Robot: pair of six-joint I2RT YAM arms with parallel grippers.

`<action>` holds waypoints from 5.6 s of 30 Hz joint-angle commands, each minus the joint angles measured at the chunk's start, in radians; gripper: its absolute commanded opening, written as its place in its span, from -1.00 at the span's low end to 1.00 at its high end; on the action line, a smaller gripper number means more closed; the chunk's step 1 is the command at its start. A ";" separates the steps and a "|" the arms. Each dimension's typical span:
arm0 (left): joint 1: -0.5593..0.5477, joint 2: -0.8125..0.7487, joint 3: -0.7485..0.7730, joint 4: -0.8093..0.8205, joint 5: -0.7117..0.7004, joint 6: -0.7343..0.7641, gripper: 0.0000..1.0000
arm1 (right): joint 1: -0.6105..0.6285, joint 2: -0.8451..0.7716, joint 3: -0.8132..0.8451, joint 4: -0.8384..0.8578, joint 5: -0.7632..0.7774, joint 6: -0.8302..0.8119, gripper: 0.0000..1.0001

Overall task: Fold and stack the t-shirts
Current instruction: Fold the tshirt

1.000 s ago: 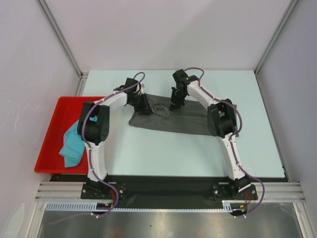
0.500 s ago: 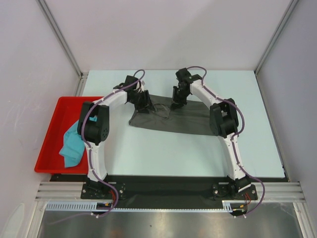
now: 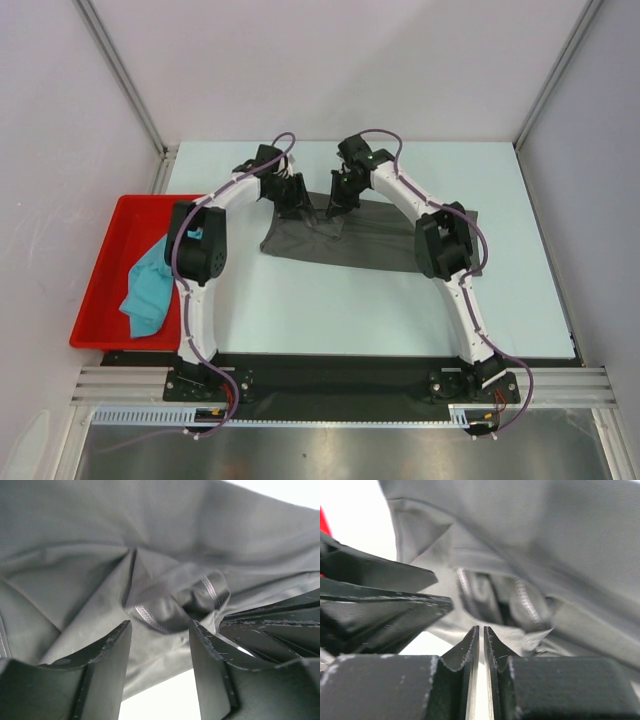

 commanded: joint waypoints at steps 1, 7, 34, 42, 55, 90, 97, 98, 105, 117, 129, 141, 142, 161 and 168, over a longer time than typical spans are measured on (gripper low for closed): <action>-0.001 0.030 0.069 -0.021 -0.022 0.031 0.07 | -0.024 0.018 0.014 0.000 -0.020 0.002 -0.76; -0.034 0.087 0.193 -0.117 -0.147 0.065 0.00 | -0.030 0.021 0.001 0.003 -0.041 -0.017 -0.79; -0.105 0.259 0.502 -0.235 -0.299 0.103 -0.10 | -0.034 0.024 -0.078 -0.005 -0.071 -0.049 -0.85; -0.103 0.277 0.506 -0.158 -0.221 0.058 -0.14 | -0.051 -0.013 -0.140 0.000 -0.045 -0.061 -0.87; -0.103 0.257 0.508 0.020 -0.130 -0.110 -0.01 | -0.083 -0.168 -0.233 0.007 0.248 -0.169 -0.82; -0.085 0.243 0.399 -0.107 -0.092 0.329 0.07 | -0.105 -0.232 -0.476 0.274 -0.061 -0.040 -0.24; -0.086 0.278 0.413 -0.067 -0.054 0.272 0.14 | -0.106 -0.237 -0.502 0.279 -0.074 -0.029 -0.24; -0.085 0.283 0.416 -0.061 -0.045 0.260 0.14 | -0.108 -0.239 -0.509 0.282 -0.077 -0.029 -0.23; -0.085 0.243 0.370 -0.049 -0.087 0.228 0.10 | -0.108 -0.231 -0.514 0.302 -0.097 -0.023 -0.19; -0.083 0.102 0.246 -0.094 -0.281 0.197 0.09 | -0.119 -0.193 -0.496 0.333 -0.123 0.014 -0.21; -0.083 0.114 0.279 -0.017 -0.155 0.214 0.20 | -0.123 -0.188 -0.493 0.331 -0.138 0.016 -0.28; -0.082 0.220 0.378 0.008 -0.079 0.209 0.31 | -0.125 -0.167 -0.483 0.336 -0.164 0.029 -0.26; -0.083 0.222 0.371 0.023 -0.065 0.208 0.29 | -0.125 -0.166 -0.480 0.334 -0.166 0.028 -0.25; -0.083 0.268 0.367 0.060 -0.006 0.206 -0.03 | -0.142 -0.190 -0.500 0.351 -0.201 0.058 -0.14; -0.082 0.254 0.370 0.074 -0.025 0.177 -0.36 | -0.142 -0.176 -0.500 0.382 -0.227 0.088 -0.27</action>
